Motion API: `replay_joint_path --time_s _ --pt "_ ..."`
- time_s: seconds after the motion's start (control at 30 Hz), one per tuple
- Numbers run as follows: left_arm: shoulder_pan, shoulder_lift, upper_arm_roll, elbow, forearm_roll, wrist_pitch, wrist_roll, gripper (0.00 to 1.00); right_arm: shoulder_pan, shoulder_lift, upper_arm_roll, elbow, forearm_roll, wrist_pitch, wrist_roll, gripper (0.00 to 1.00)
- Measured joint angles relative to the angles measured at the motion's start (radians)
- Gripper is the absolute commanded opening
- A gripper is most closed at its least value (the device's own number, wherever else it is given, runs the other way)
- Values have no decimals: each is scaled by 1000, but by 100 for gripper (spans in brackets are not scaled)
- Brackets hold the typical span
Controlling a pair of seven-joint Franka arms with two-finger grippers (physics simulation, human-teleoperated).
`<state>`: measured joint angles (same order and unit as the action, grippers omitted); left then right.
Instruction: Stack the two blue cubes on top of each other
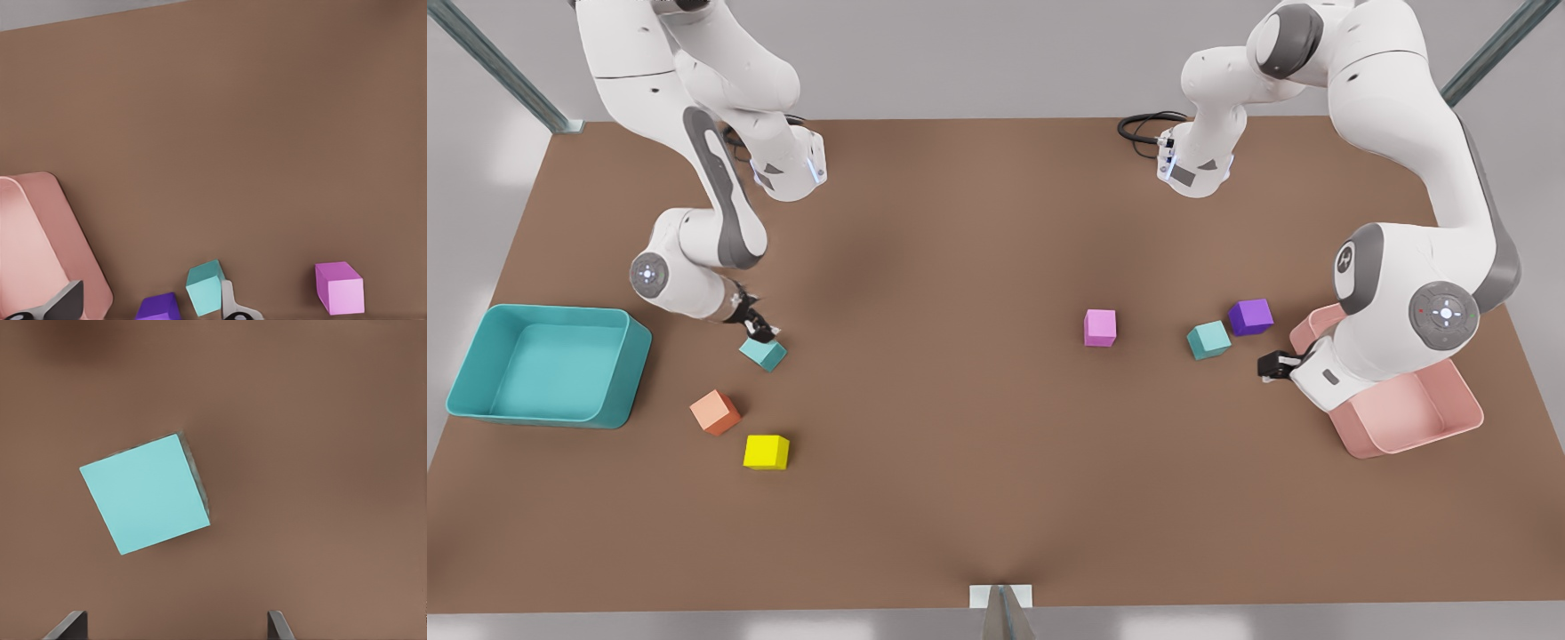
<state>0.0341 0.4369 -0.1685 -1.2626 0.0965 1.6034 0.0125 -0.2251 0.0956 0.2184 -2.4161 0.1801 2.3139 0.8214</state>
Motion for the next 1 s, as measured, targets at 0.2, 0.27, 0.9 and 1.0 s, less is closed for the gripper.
replay_joint_path --time_s 0.2,0.27,0.9,1.0 --pt "1 0 0 0 1 0 -2 100 -14 82 -12 1 -16 95 12 100" --pt "1 0 0 0 1 0 -3 100 -7 65 -7 1 -18 110 17 100" --pt "4 0 0 0 1 0 -5 100 -2 124 27 12 -39 211 22 100" --pt "3 0 0 0 1 -1 -5 100 -4 130 27 12 -55 215 6 100"
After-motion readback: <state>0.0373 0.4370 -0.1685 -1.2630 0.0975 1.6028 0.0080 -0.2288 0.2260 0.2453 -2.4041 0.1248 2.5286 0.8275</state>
